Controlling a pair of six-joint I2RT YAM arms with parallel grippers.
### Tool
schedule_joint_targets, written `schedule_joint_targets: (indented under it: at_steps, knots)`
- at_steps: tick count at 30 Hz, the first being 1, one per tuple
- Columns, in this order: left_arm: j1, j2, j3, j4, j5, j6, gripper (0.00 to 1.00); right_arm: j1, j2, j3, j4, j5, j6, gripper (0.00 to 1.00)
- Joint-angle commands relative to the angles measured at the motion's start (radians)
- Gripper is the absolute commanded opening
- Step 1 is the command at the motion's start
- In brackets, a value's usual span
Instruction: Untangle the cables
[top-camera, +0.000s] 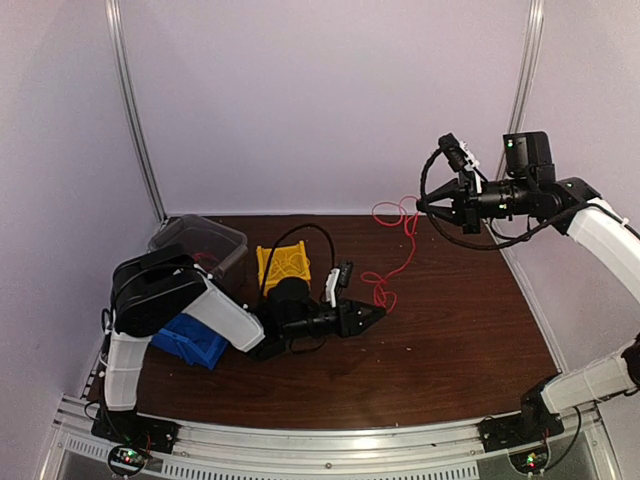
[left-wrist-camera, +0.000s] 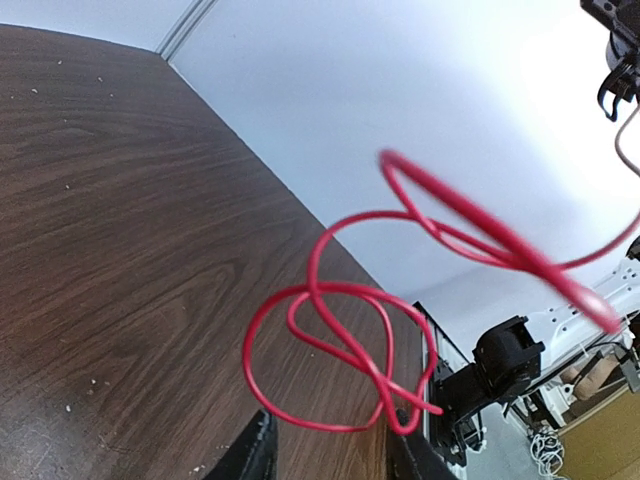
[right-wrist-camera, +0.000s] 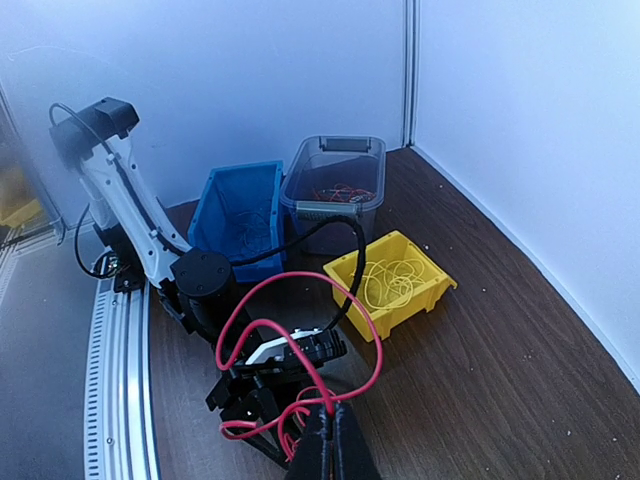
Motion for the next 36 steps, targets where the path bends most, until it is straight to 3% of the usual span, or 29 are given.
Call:
schedule_joint_targets:
  at_steps: [1,7,11,16,21,29,36]
  knots:
    - [0.014,0.042,0.004,0.189,0.054,-0.099,0.38,-0.001,-0.029,0.001,0.032,-0.023,0.016,0.00]
    - [0.018,0.069,0.059,0.158,0.043,-0.122,0.28,-0.001,-0.034,-0.012,0.044,-0.045,0.031,0.00]
    - [0.027,0.108,0.083,0.253,0.052,-0.191,0.25,-0.001,-0.036,-0.016,0.050,-0.048,0.039,0.00]
    - [0.035,0.137,0.089,0.335,0.034,-0.247,0.01,-0.002,-0.034,-0.019,0.053,-0.045,0.044,0.00]
    - [0.043,0.112,0.026,0.372,-0.014,-0.252,0.00,-0.025,-0.024,-0.019,0.074,-0.041,0.078,0.00]
    - [0.042,-0.080,-0.173,0.098,-0.082,-0.224,0.00,-0.295,0.019,0.195,0.101,-0.028,0.115,0.00]
    - [0.040,-0.277,-0.316,-0.187,-0.150,-0.148,0.00,-0.494,0.013,0.208,0.248,0.050,0.220,0.00]
